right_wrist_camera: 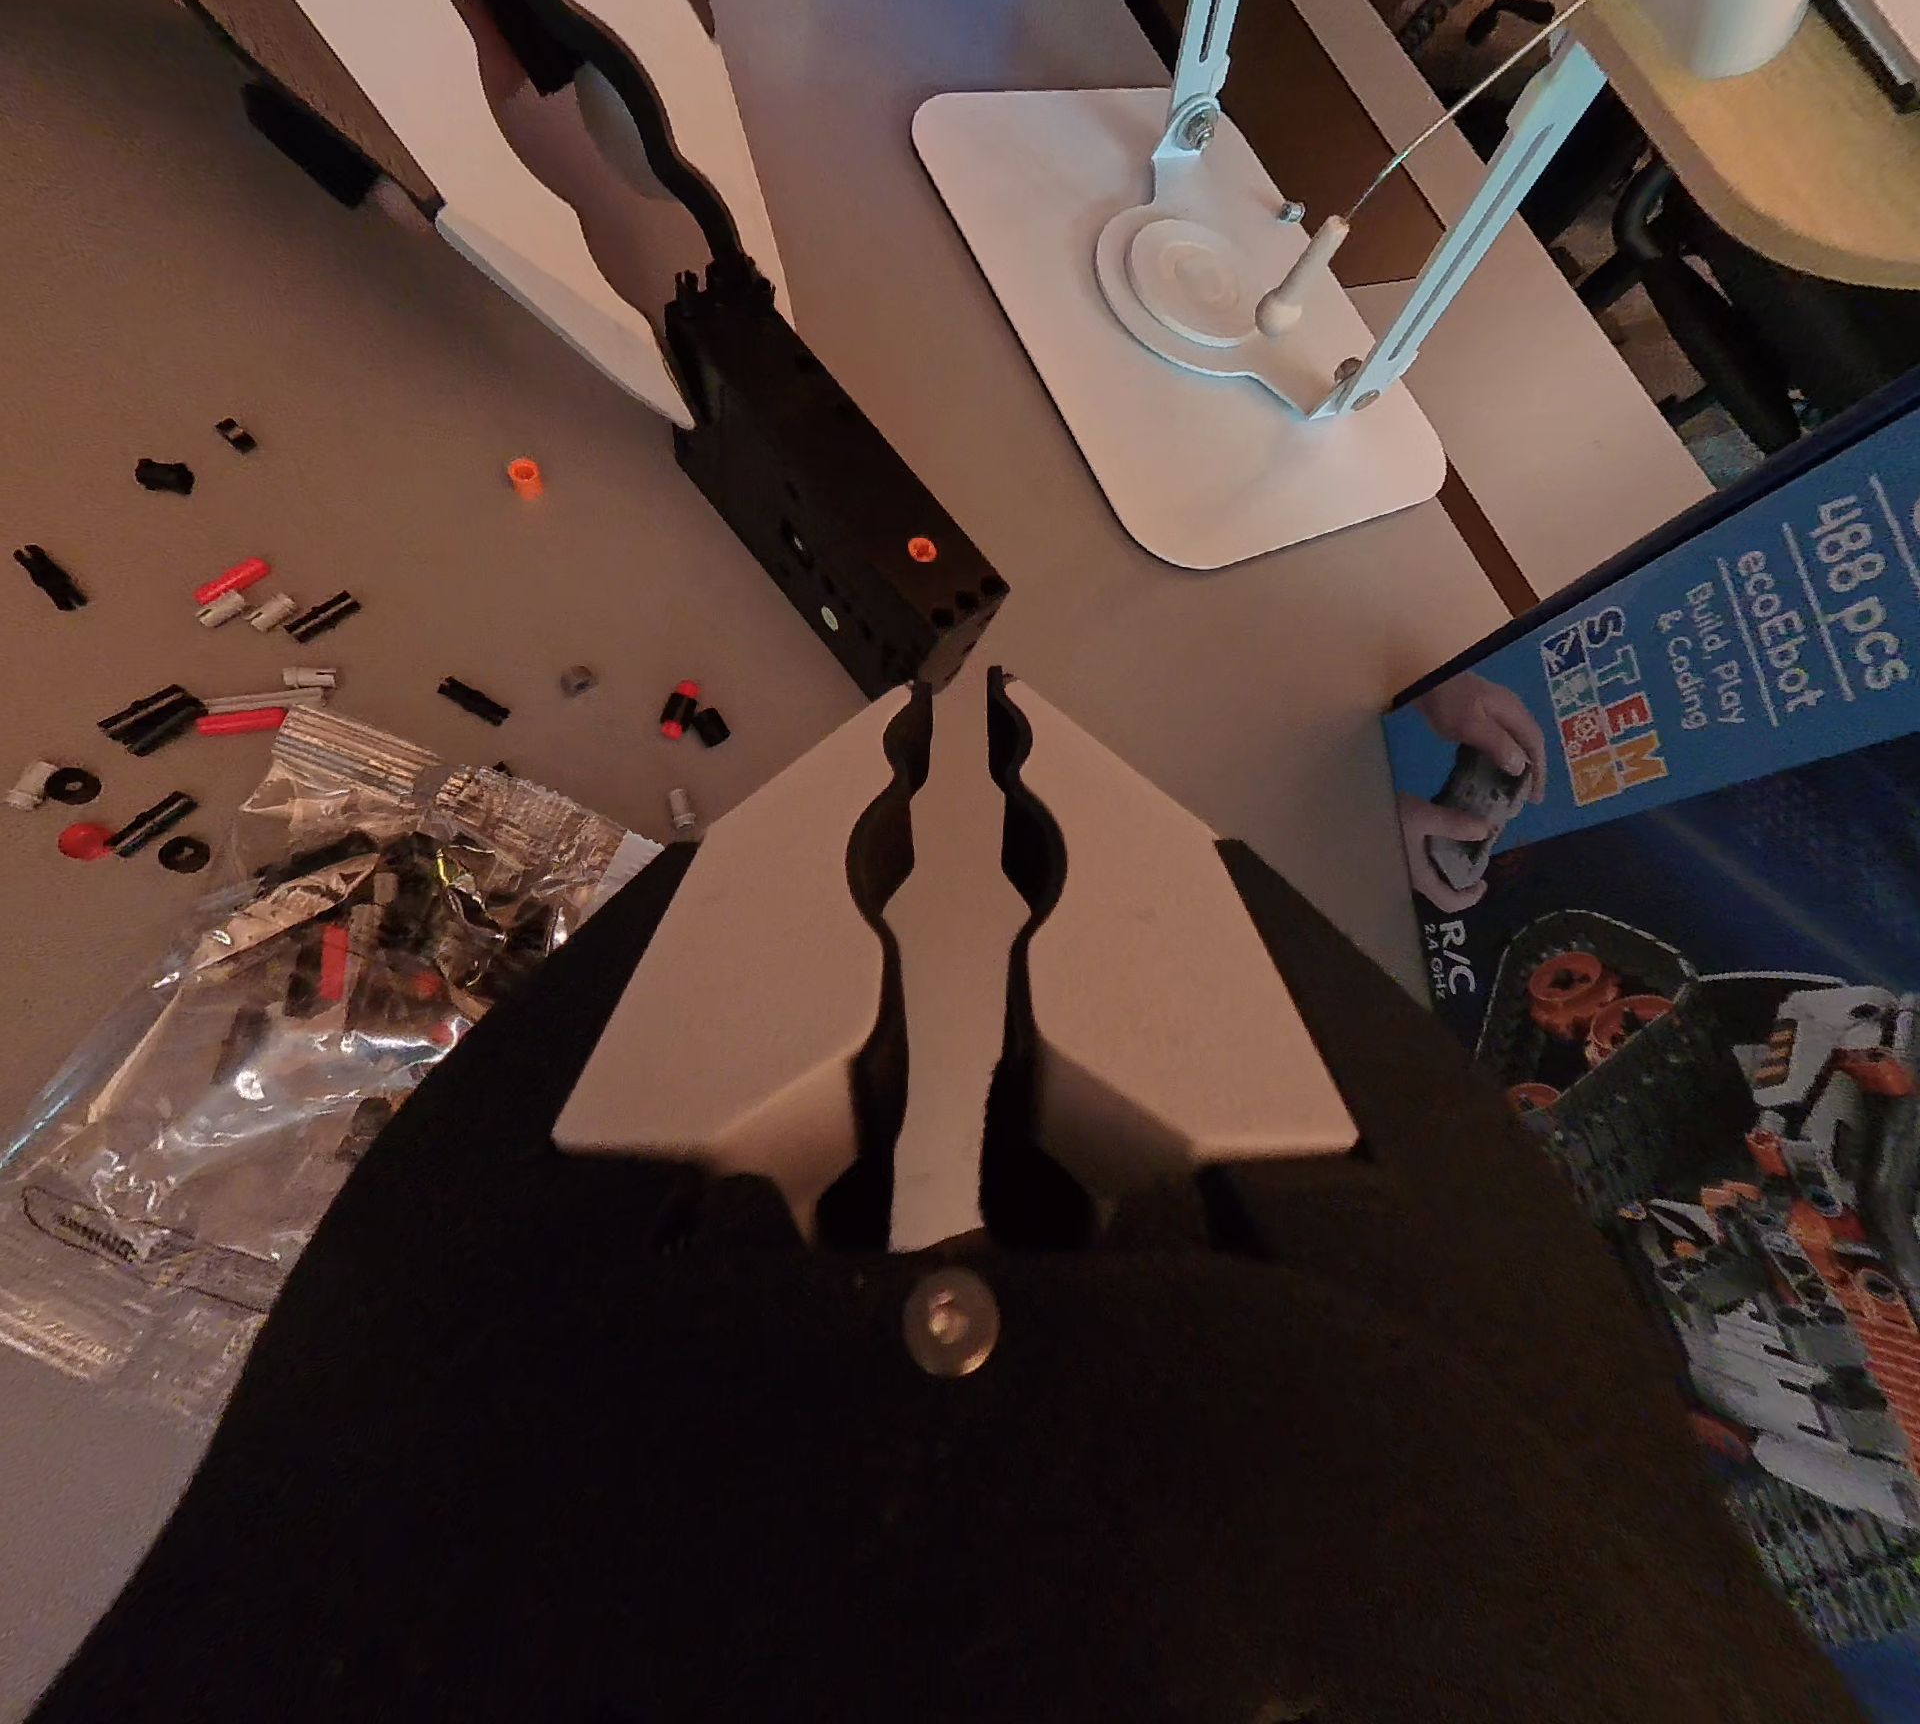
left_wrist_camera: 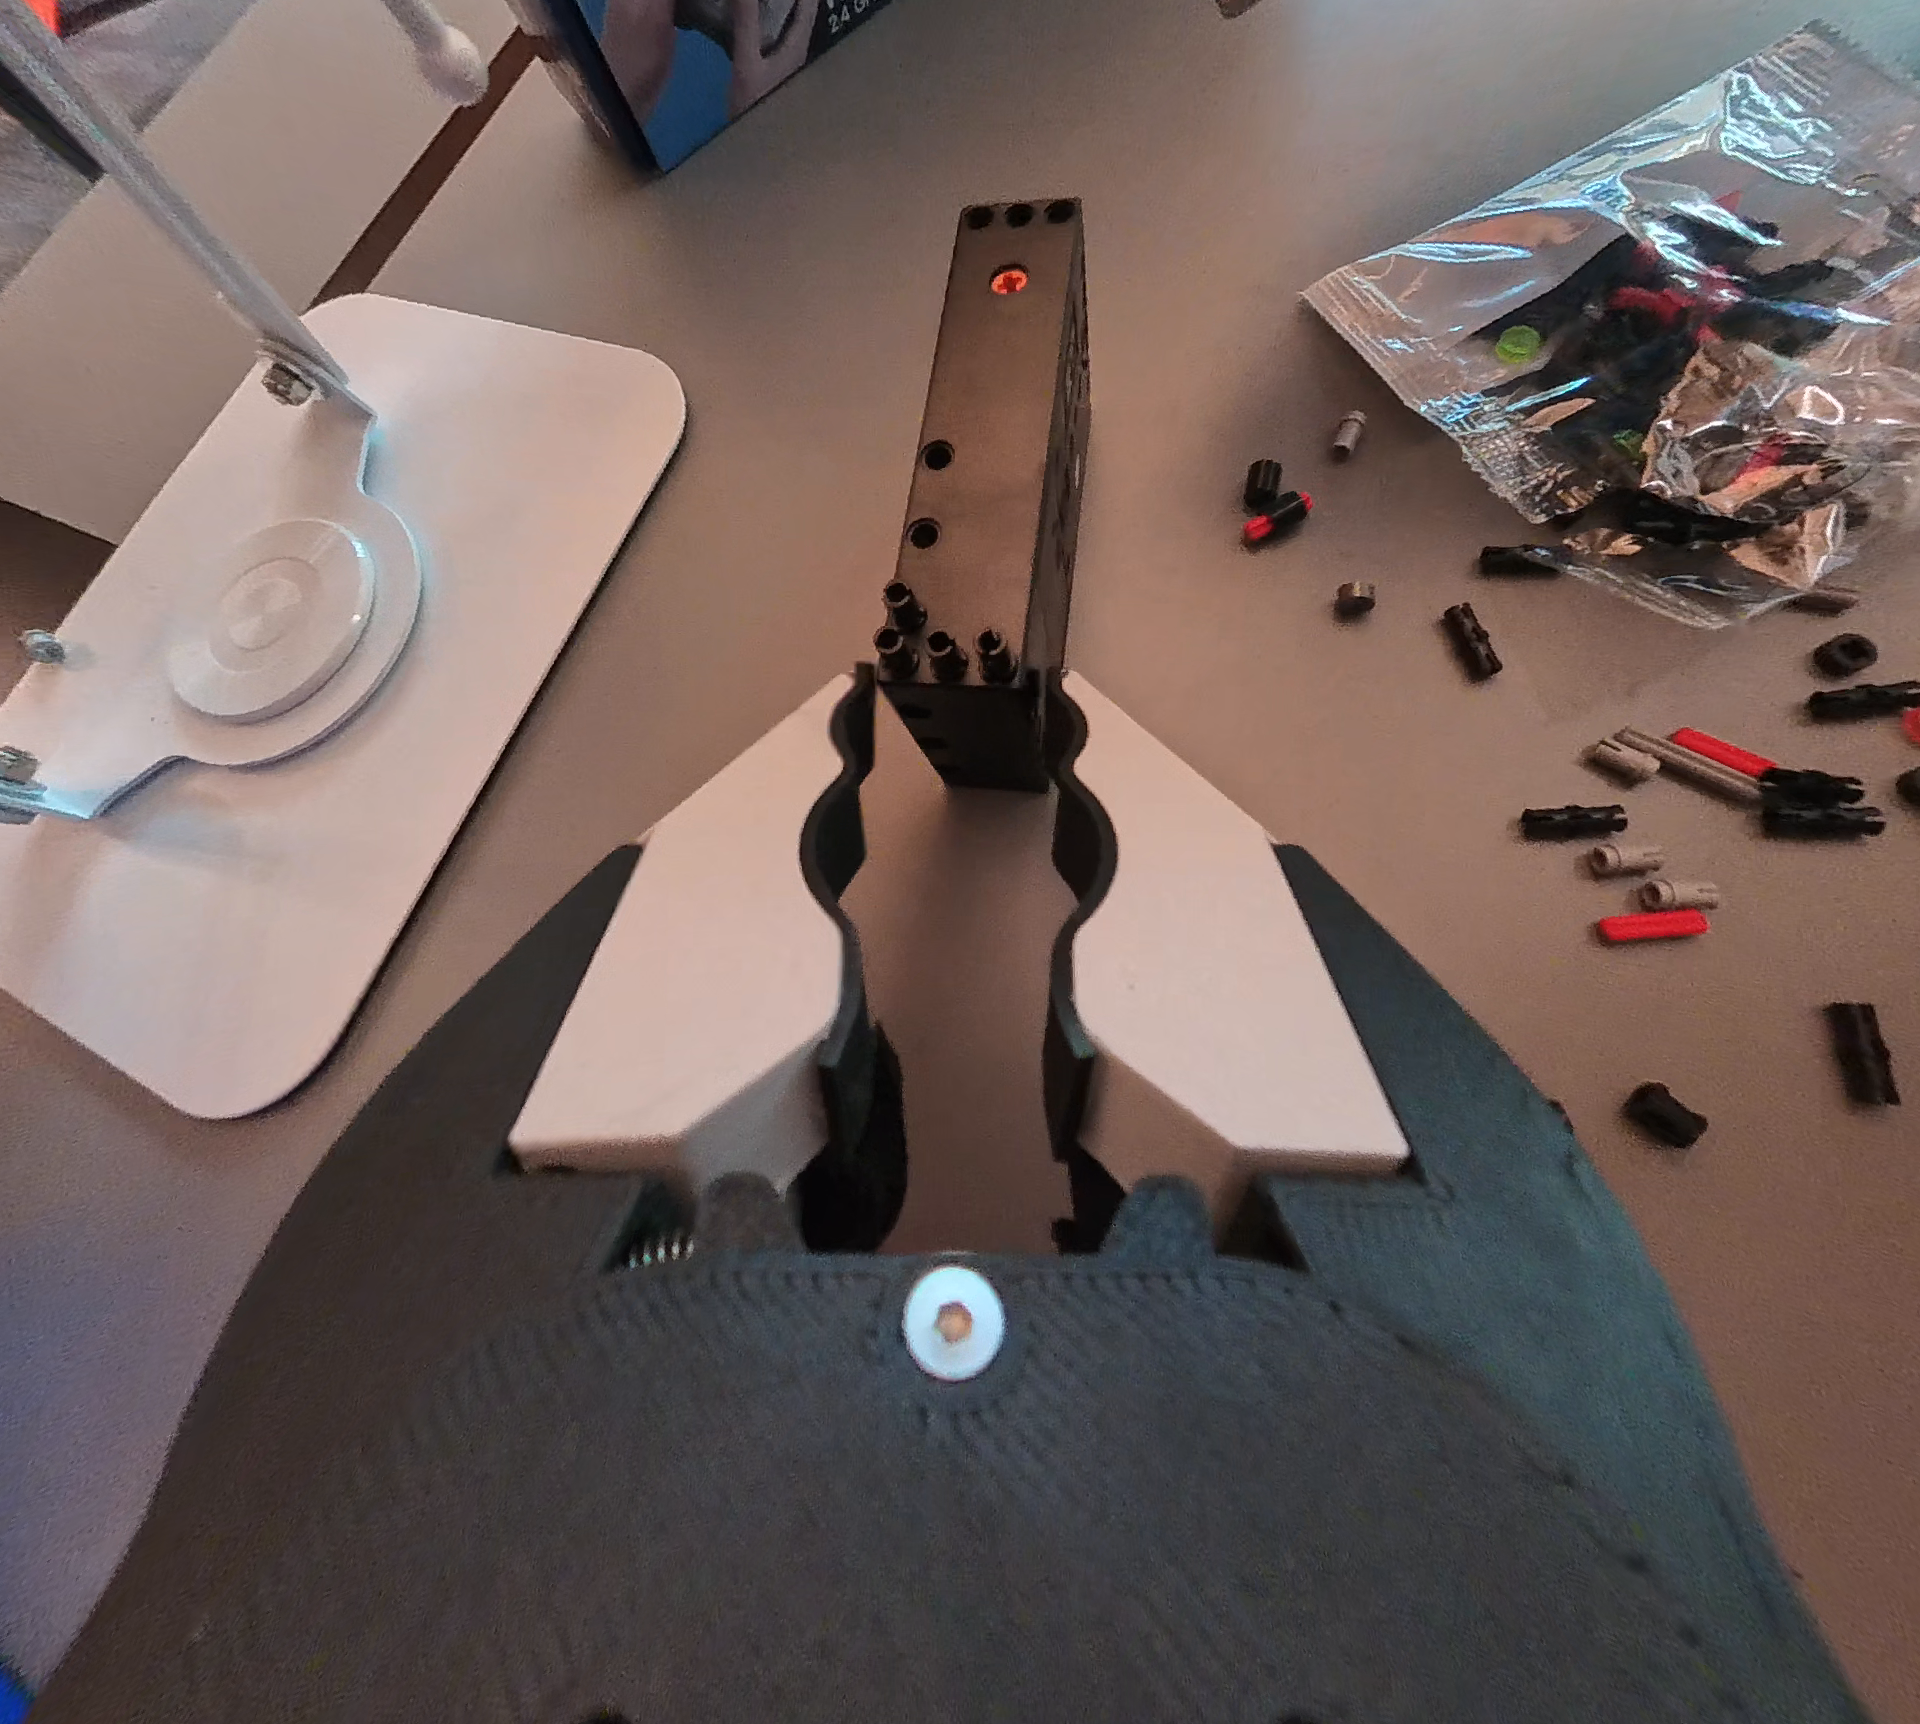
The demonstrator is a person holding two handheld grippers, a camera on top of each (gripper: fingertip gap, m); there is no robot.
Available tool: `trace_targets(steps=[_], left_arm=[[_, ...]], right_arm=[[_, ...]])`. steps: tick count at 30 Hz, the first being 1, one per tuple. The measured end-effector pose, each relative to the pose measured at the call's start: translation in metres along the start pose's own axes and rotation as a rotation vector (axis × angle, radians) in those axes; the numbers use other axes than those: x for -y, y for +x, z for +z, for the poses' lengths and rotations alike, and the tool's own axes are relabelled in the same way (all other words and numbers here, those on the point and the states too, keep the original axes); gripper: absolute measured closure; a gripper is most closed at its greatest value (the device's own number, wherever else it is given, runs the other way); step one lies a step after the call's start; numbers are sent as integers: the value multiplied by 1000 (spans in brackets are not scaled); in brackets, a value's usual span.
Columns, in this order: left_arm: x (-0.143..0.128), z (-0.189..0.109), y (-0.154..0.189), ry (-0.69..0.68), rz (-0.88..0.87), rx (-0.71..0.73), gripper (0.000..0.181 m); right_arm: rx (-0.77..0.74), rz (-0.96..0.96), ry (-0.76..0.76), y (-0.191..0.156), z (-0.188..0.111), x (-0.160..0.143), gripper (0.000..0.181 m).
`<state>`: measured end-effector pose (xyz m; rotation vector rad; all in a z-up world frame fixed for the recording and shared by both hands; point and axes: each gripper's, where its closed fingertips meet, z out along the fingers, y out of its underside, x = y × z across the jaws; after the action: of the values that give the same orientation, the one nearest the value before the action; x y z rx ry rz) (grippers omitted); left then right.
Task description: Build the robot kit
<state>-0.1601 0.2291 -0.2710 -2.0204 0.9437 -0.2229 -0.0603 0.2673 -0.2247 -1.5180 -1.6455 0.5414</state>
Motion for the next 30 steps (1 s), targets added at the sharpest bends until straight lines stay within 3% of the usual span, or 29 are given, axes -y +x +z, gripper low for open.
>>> trace_targets(steps=[4, 8, 10, 18, 23, 30], left_arm=[[14, -14, -5, 81, 9, 15, 143], [32, -23, -2, 183, 36, 30, 157], [26, -16, -3, 144, 50, 47, 166], [25, -18, -5, 149, 58, 57, 168], [33, -27, -10, 201, 33, 68, 154], [23, -19, -11, 150, 38, 74, 143]], right_arm=[[1, -2, 2, 0, 1, -2, 171], [1, 15, 17, 3, 0, -1, 171], [0, 18, 16, 4, 0, -2, 171], [2, 20, 19, 5, 0, -4, 171], [1, 19, 25, 6, 0, -5, 171], [1, 24, 33, 7, 2, -7, 168]])
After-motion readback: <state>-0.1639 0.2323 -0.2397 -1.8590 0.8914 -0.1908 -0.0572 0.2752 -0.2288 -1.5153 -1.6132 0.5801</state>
